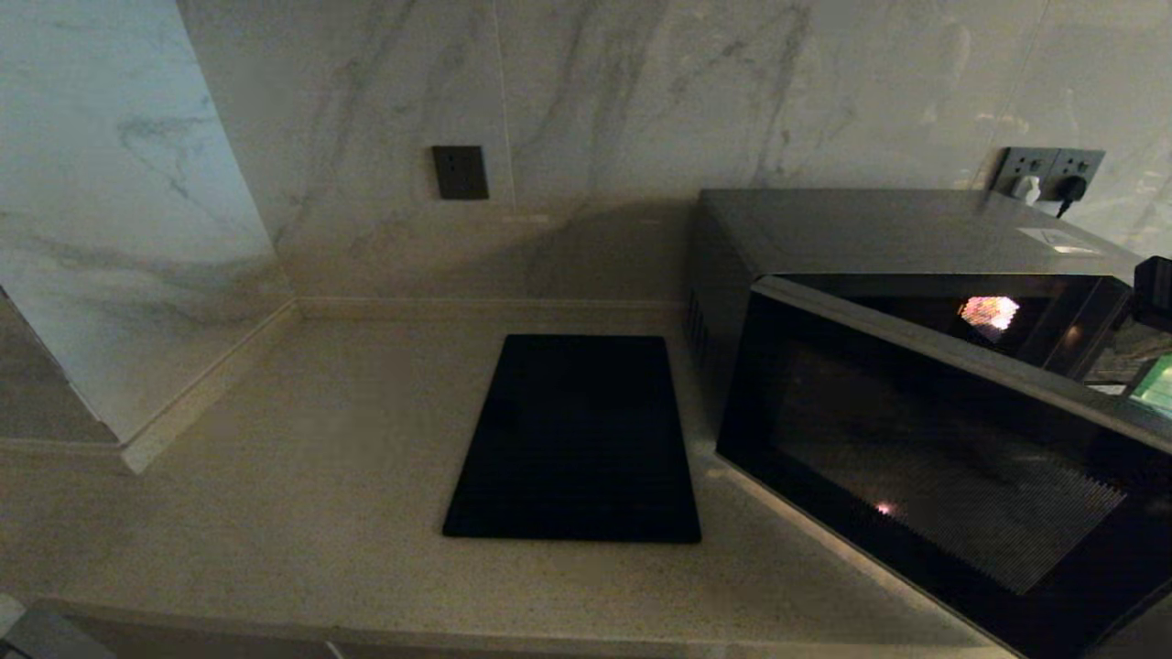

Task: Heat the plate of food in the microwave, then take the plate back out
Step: Open the microwave oven

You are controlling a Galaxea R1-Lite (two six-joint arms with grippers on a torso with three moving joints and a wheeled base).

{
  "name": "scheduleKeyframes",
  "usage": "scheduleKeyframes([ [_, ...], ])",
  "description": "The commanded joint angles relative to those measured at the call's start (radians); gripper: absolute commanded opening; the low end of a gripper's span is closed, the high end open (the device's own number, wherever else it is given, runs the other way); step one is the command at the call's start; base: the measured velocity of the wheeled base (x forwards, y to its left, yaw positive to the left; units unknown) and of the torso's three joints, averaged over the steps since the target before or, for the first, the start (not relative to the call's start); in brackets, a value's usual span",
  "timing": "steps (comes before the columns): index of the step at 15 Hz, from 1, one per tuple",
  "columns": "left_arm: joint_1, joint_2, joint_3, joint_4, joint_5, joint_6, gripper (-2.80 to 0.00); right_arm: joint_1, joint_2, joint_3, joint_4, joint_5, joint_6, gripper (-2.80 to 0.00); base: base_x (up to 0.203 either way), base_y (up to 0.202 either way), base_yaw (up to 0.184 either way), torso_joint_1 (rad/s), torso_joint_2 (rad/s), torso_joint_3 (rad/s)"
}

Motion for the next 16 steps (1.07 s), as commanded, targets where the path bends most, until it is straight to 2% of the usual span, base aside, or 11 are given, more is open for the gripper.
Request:
scheduleKeyframes([
  [1, 0.000, 0.001, 0.000, 0.000, 0.001, -0.001, -2.80, 0.033, -0.042, 0.017, 0.042, 0.002, 0.004, -2.80, 0.000, 0.000, 0.000, 0.000, 0.00, 0.000],
  [6, 0.000, 0.000, 0.000, 0.000, 0.001, -0.001, -2.80, 0.169, -0.093, 0.071, 0.110, 0.001, 0.009, -2.80, 0.000, 0.000, 0.000, 0.000, 0.00, 0.000],
  [9, 0.000, 0.001, 0.000, 0.000, 0.001, -0.001, -2.80, 0.246, -0.104, 0.085, 0.120, 0.000, 0.057, -2.80, 0.000, 0.000, 0.000, 0.000, 0.00, 0.000],
  [16, 0.000, 0.002, 0.000, 0.000, 0.001, -0.001, -2.80, 0.362, -0.124, 0.116, 0.154, 0.000, 0.097, -2.80, 0.000, 0.000, 0.000, 0.000, 0.00, 0.000],
])
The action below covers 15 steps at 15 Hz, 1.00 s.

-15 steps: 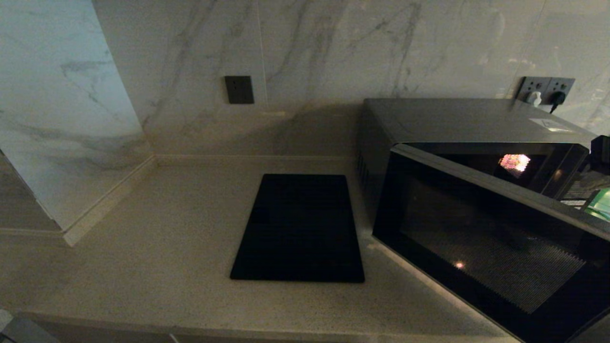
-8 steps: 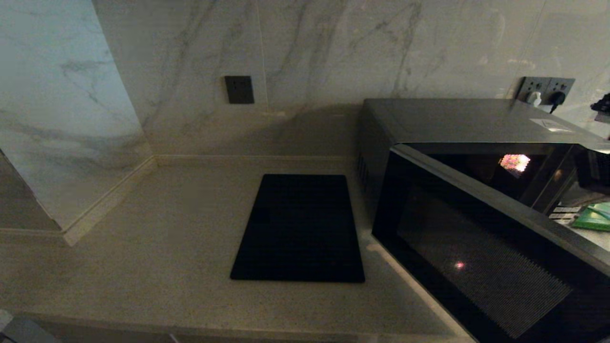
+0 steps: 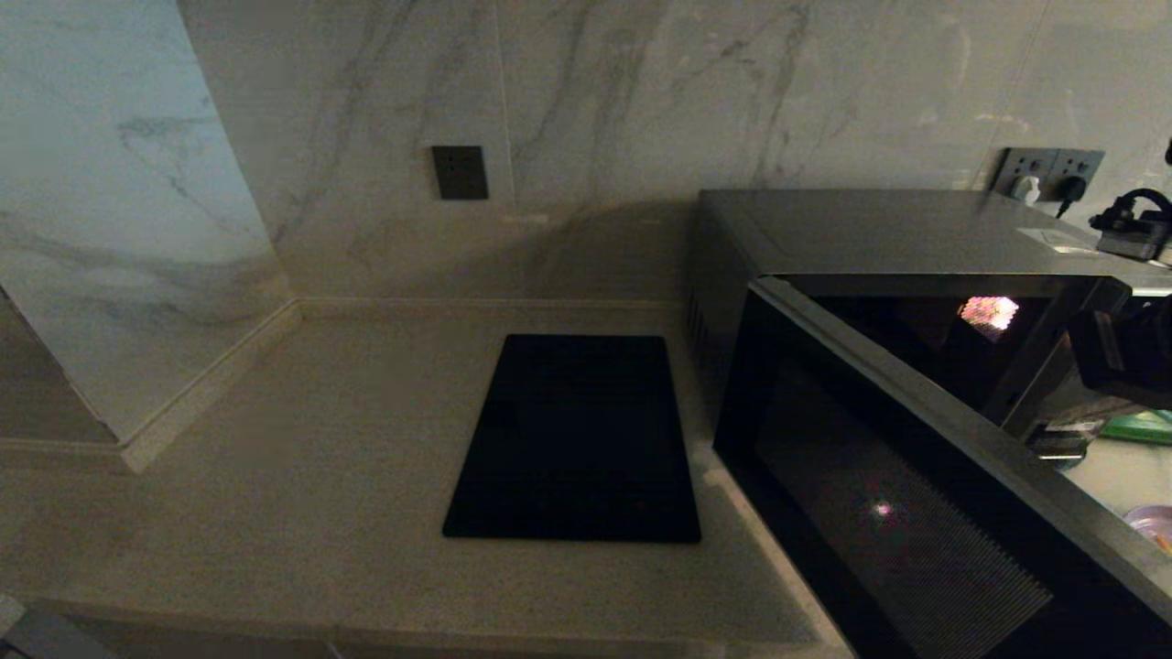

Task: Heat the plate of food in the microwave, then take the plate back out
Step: Open the microwave oven

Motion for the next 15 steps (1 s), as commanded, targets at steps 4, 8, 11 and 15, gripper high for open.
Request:
scheduleKeyframes([
  [4, 0.000, 0.002, 0.000, 0.000, 0.000, -0.001, -2.80, 0.115, -0.020, 0.013, 0.007, 0.000, 0.047, -2.80, 0.000, 0.000, 0.000, 0.000, 0.00, 0.000],
  [8, 0.000, 0.002, 0.000, 0.000, 0.000, -0.001, -2.80, 0.230, -0.026, 0.017, 0.013, 0.000, 0.106, -2.80, 0.000, 0.000, 0.000, 0.000, 0.00, 0.000],
  [11, 0.000, 0.001, 0.000, 0.000, 0.000, -0.001, -2.80, 0.290, -0.025, 0.018, 0.013, -0.001, 0.143, -2.80, 0.000, 0.000, 0.000, 0.000, 0.00, 0.000],
  [15, 0.000, 0.000, 0.000, 0.000, 0.000, -0.001, -2.80, 0.353, -0.020, 0.017, 0.013, 0.000, 0.174, -2.80, 0.000, 0.000, 0.000, 0.000, 0.00, 0.000],
])
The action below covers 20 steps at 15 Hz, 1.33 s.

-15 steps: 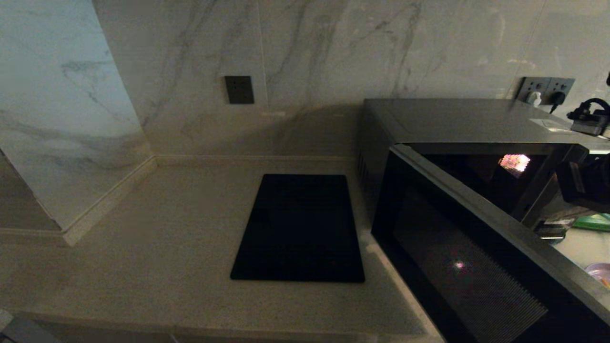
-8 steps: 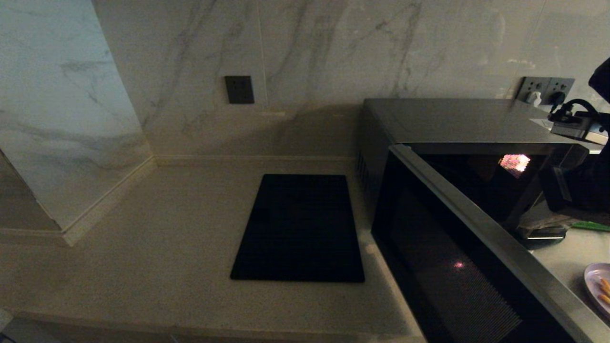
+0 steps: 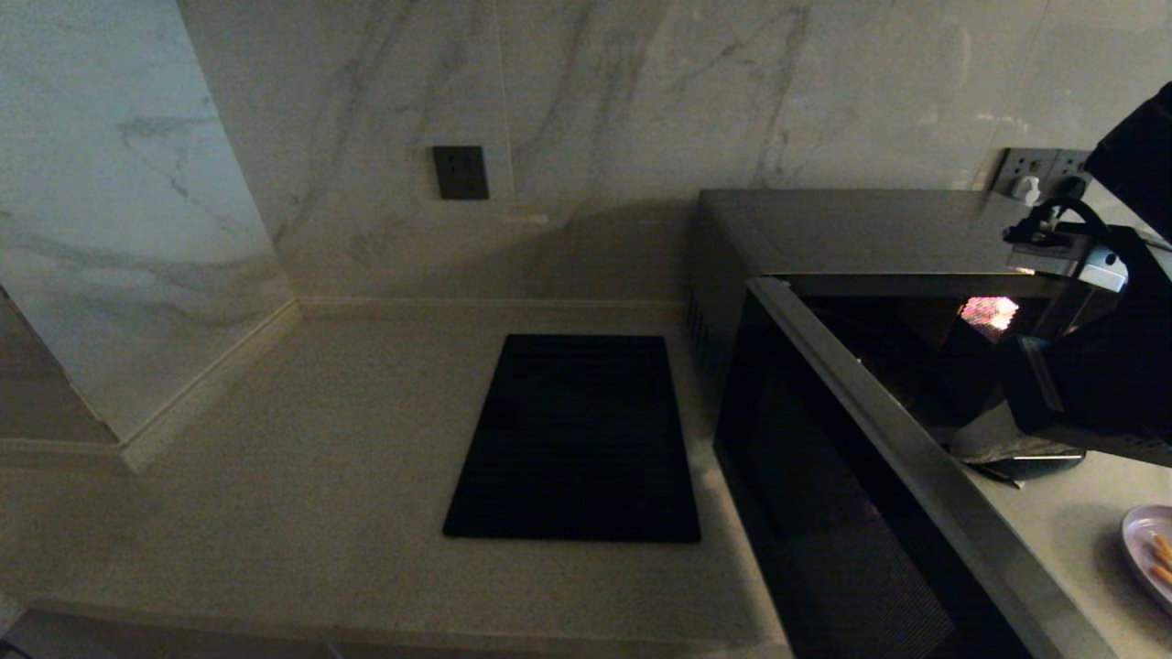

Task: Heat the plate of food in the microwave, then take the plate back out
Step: Open the microwave oven

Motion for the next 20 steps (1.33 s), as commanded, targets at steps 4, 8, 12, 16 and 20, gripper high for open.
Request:
scheduleKeyframes([
  [4, 0.000, 0.001, 0.000, 0.000, 0.000, -0.001, -2.80, 0.099, 0.009, -0.008, 0.006, -0.001, 0.052, -2.80, 0.000, 0.000, 0.000, 0.000, 0.00, 0.000],
  [8, 0.000, 0.001, 0.000, 0.000, 0.000, -0.001, -2.80, 0.134, 0.014, -0.014, 0.005, -0.001, 0.077, -2.80, 0.000, 0.000, 0.000, 0.000, 0.00, 0.000],
  [12, 0.000, 0.001, 0.000, 0.000, 0.000, -0.001, -2.80, 0.160, 0.015, -0.017, 0.005, -0.001, 0.086, -2.80, 0.000, 0.000, 0.000, 0.000, 0.00, 0.000],
  [16, 0.000, 0.000, 0.000, 0.000, 0.000, -0.001, -2.80, 0.185, 0.020, -0.023, 0.005, -0.001, 0.096, -2.80, 0.000, 0.000, 0.000, 0.000, 0.00, 0.000],
  [20, 0.000, 0.002, 0.000, 0.000, 0.000, -0.001, -2.80, 0.209, 0.023, -0.028, 0.005, -0.001, 0.109, -2.80, 0.000, 0.000, 0.000, 0.000, 0.00, 0.000],
])
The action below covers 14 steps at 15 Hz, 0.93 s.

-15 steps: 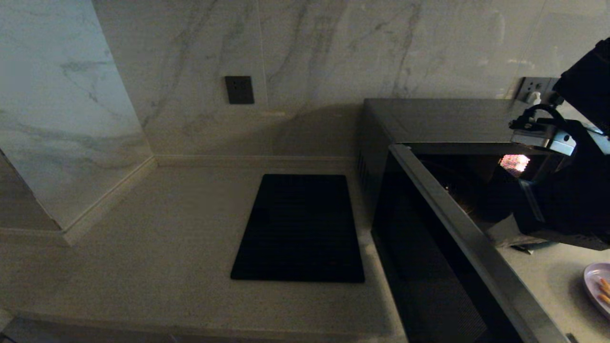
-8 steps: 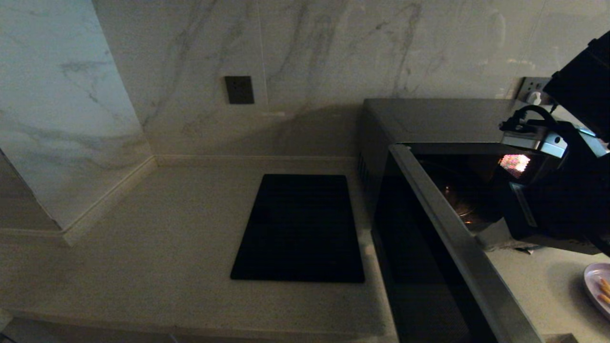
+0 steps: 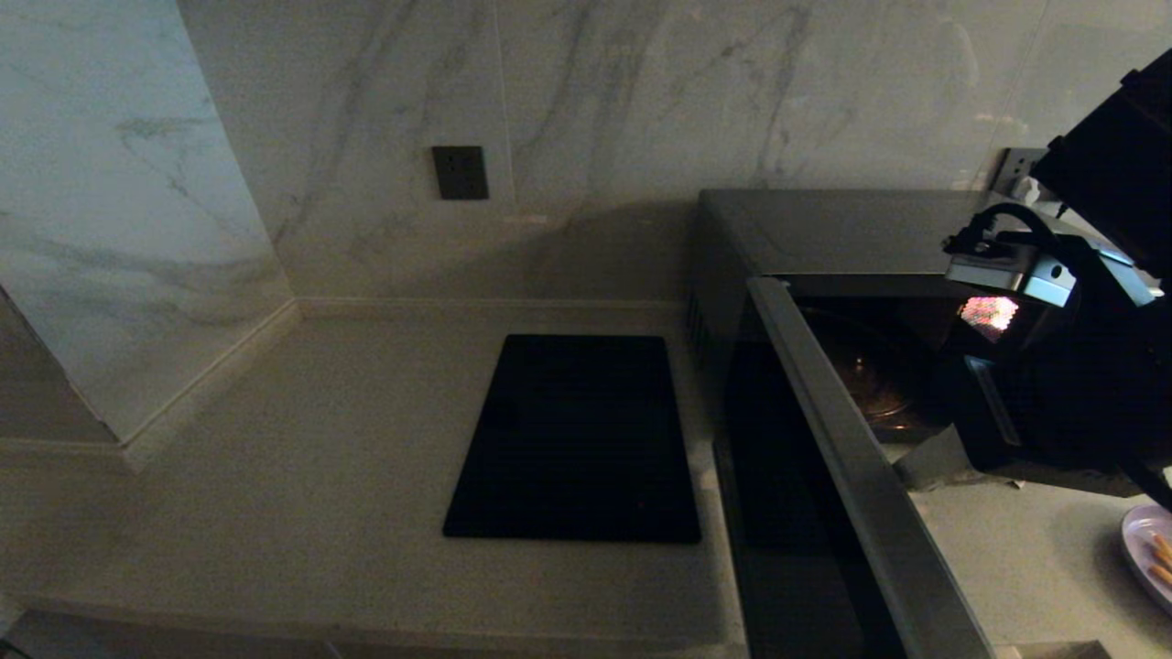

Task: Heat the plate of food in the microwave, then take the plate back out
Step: Open the microwave oven, then put the plate in the microwave oven

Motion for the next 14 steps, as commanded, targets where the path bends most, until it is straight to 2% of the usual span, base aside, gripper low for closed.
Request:
scheduleKeyframes([
  [1, 0.000, 0.000, 0.000, 0.000, 0.000, -0.001, -2.80, 0.012, 0.005, -0.005, 0.006, 0.001, 0.006, -2.80, 0.000, 0.000, 0.000, 0.000, 0.00, 0.000],
  [14, 0.000, 0.002, 0.000, 0.000, 0.000, -0.001, -2.80, 0.063, 0.016, -0.034, 0.004, 0.000, 0.026, -2.80, 0.000, 0.000, 0.000, 0.000, 0.00, 0.000],
])
